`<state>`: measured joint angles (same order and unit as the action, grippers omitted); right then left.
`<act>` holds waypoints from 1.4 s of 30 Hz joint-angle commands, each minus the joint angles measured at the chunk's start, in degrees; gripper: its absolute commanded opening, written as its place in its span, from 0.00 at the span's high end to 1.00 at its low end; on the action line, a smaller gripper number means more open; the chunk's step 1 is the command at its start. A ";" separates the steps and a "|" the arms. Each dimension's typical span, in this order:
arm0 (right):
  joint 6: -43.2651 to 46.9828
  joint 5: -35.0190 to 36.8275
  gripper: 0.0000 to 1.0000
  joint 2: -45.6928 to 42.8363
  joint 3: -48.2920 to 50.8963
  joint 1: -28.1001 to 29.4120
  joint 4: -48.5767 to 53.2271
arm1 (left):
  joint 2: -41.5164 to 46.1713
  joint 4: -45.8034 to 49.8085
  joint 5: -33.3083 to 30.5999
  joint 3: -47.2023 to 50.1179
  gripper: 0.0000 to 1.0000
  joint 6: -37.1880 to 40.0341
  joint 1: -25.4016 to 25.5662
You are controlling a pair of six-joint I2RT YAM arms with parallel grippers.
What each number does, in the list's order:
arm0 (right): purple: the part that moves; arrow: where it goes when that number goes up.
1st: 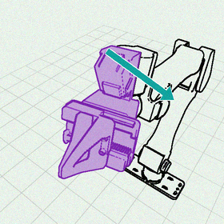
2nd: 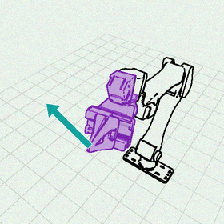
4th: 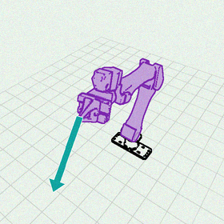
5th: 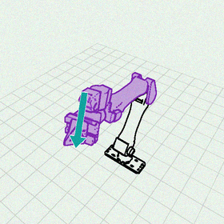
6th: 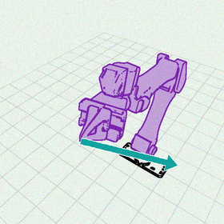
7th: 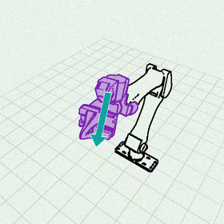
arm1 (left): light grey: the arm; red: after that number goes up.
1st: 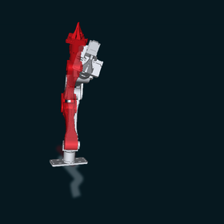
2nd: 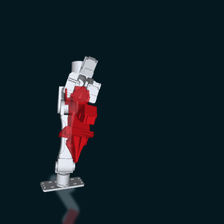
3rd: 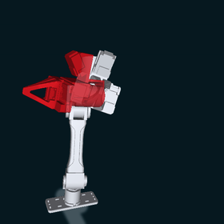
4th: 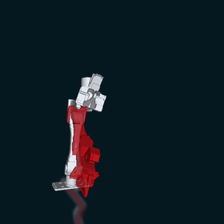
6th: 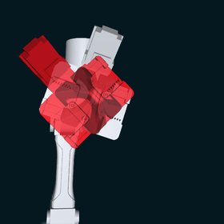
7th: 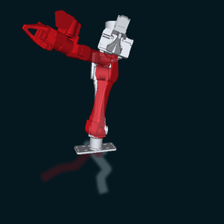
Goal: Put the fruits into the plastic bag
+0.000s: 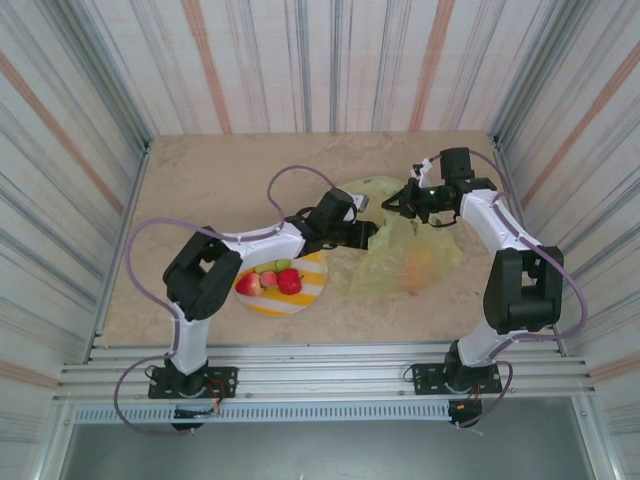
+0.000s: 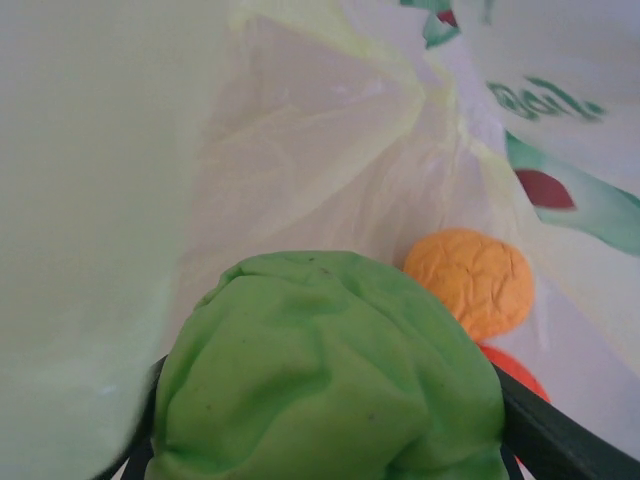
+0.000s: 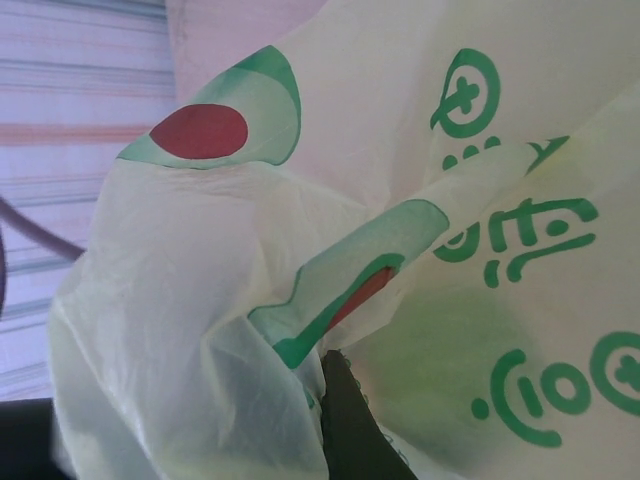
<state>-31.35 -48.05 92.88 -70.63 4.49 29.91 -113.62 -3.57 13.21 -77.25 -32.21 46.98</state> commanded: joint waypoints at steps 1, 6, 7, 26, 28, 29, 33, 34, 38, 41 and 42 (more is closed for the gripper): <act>-1.51 -1.78 1.00 -1.23 0.48 0.17 -0.59 | -2.61 -5.38 -3.10 -3.53 0.42 -4.33 0.64; -2.20 -2.00 1.00 -0.95 1.35 0.46 -2.11 | -6.08 -8.38 -1.74 -6.77 0.39 -6.73 1.51; -2.18 -2.04 1.00 -0.94 1.50 0.44 -2.22 | -7.83 -8.38 -1.63 -7.30 0.38 -6.73 1.66; -0.28 -1.84 1.00 -0.58 2.08 -1.66 -1.05 | -3.57 -5.45 3.59 -4.62 0.09 -3.10 0.77; 0.21 -1.56 1.00 -0.71 2.12 -2.30 -0.52 | -1.90 -4.50 3.84 -3.39 0.09 -2.42 0.58; 0.60 -1.35 1.00 -0.71 2.16 -2.62 -0.19 | -0.80 -3.98 3.94 -2.51 0.10 -1.84 0.48; 1.82 -0.78 1.00 -0.71 2.27 -3.69 0.80 | 3.90 -0.43 3.61 1.32 0.11 0.95 0.11; 2.19 -0.53 1.00 -0.69 2.25 -3.97 1.11 | 5.47 0.74 3.66 2.67 0.11 1.95 -0.17; 3.23 0.33 1.00 -0.60 1.99 -4.73 2.16 | 11.93 5.10 4.37 8.58 0.13 5.78 -1.50; 3.74 0.68 1.00 -0.25 1.90 -4.98 2.57 | 18.59 7.37 5.23 13.68 0.14 9.68 -2.06; 3.76 0.68 1.00 -0.11 1.92 -5.00 2.53 | 20.95 8.35 5.00 15.26 0.13 11.13 -2.06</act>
<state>-29.52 -48.03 92.88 -69.08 -0.03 30.37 -98.35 0.21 16.97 -65.01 -27.00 45.23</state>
